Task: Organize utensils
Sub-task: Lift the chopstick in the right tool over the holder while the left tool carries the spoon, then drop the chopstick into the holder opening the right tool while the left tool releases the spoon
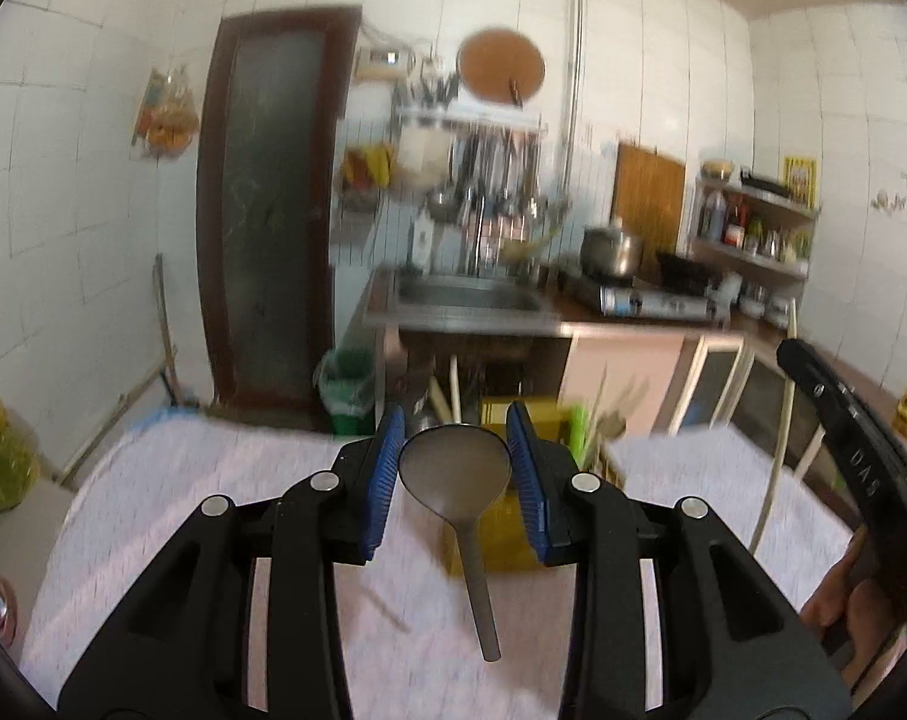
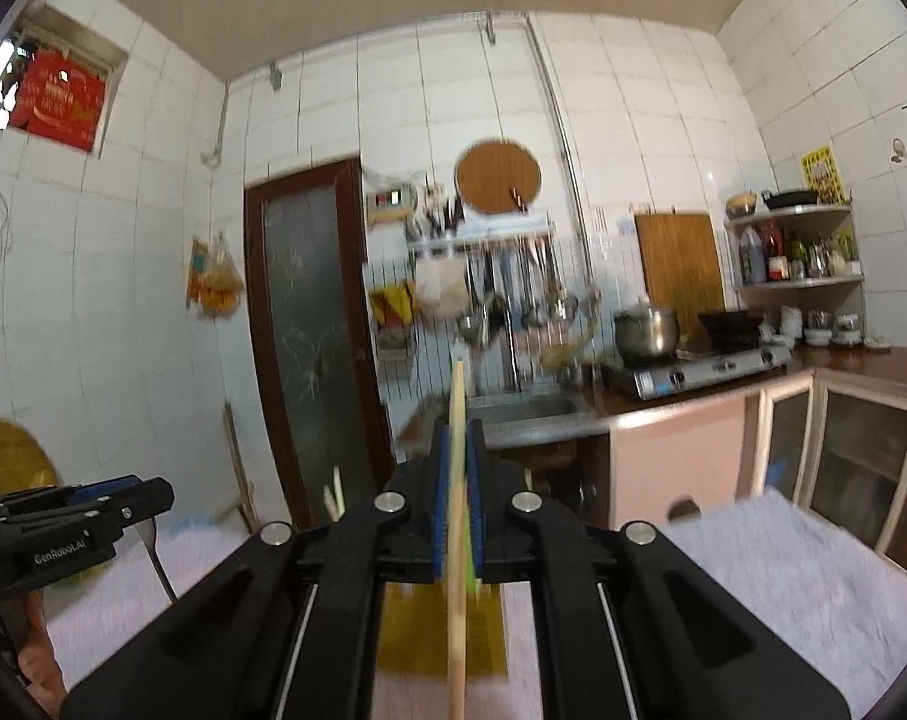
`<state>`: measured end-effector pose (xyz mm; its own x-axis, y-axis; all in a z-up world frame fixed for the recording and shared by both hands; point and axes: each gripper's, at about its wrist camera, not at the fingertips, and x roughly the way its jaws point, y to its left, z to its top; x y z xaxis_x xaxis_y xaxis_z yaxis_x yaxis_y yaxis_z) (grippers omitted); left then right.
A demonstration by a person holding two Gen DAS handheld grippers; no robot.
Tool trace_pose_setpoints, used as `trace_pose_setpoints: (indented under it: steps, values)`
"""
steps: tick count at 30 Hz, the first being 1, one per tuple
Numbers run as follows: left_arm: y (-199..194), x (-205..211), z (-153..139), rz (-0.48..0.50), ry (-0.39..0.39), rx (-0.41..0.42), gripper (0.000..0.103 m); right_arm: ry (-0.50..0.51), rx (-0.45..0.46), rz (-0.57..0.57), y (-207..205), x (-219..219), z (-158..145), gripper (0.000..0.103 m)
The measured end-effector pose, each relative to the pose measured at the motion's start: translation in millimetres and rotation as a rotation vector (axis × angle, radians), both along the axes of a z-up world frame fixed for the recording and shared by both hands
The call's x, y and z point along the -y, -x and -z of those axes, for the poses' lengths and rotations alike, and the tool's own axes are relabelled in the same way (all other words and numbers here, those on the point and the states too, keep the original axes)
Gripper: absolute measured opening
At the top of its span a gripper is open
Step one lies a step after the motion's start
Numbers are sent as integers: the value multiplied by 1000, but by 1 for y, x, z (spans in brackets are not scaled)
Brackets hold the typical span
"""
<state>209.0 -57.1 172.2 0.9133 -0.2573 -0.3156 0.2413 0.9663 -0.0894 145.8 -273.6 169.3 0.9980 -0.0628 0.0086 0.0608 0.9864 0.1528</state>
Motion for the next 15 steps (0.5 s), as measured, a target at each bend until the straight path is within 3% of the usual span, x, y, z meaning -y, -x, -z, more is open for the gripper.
trace_pose_setpoints:
  steps: [4, 8, 12, 15]
  values:
    - [-29, 17, -28, -6, 0, 81, 34, 5, 69, 21, -36, 4, -18, 6]
    - [-59, 38, -36, 5, -21, 139, 34, -25, 128, 5, -72, 13, -25, 6]
    - [-90, 52, -22, 15, -31, 133, 34, -41, 159, -10, -102, 15, -15, 6]
    - [-111, 61, 7, 26, -46, 104, 34, -41, 147, -23, -120, 16, 4, 6]
